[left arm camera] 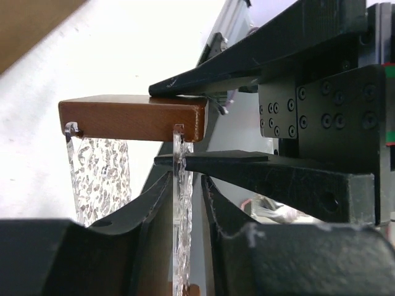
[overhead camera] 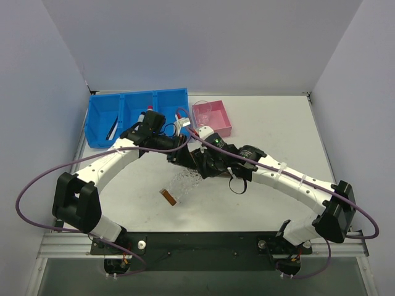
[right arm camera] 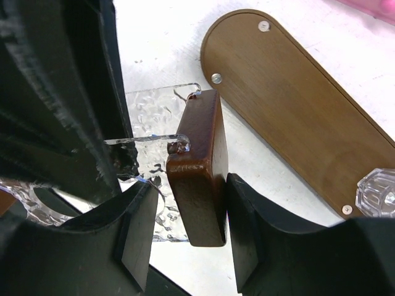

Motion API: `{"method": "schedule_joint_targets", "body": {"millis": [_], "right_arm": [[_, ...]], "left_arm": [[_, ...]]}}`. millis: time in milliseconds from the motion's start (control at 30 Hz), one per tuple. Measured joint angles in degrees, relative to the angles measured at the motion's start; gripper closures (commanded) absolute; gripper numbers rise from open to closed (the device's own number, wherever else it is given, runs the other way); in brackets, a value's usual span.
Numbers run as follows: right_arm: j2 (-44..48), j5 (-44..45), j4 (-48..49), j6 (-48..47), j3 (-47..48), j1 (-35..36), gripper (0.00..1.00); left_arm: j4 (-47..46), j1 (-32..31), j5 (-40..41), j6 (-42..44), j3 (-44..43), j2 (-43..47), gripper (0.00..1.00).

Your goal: Prepare toiletry sets of a toothbrush and toothpaste on the tray

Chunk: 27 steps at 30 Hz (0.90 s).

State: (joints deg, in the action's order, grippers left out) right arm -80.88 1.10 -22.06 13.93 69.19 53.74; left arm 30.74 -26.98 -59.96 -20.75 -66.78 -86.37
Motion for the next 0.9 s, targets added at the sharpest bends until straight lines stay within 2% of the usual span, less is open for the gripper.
{"method": "schedule_joint_targets", "body": {"millis": [200, 267, 300, 600, 900], "right_arm": [[-0.2, 6.2, 0.6, 4.8, -0.2, -0.2, 1.0], [-0.1, 8.1, 0.7, 6.2, -0.6, -0.2, 1.0], [0.0, 9.1, 0.7, 6.8, -1.0, -0.2, 1.0], [0.1, 15.3, -2.1, 10.8, -2.4, -0.9, 1.0], [0.0, 16.9, -6.4, 16.0, -2.4, -4.7, 1.0]], "left_arm": [[3.0, 0.0, 3.9, 3.8, -5.5, -1.4, 0.49], [3.3, 0.0, 5.2, 4.8, -7.0, -1.7, 0.33], [3.4, 0.0, 5.8, 5.2, -7.8, -1.8, 0.29], [2.5, 2.2, 12.5, 5.7, -13.0, -3.0, 0.23], [1.3, 2.8, 27.0, 5.9, -13.2, -0.7, 0.22]]}}
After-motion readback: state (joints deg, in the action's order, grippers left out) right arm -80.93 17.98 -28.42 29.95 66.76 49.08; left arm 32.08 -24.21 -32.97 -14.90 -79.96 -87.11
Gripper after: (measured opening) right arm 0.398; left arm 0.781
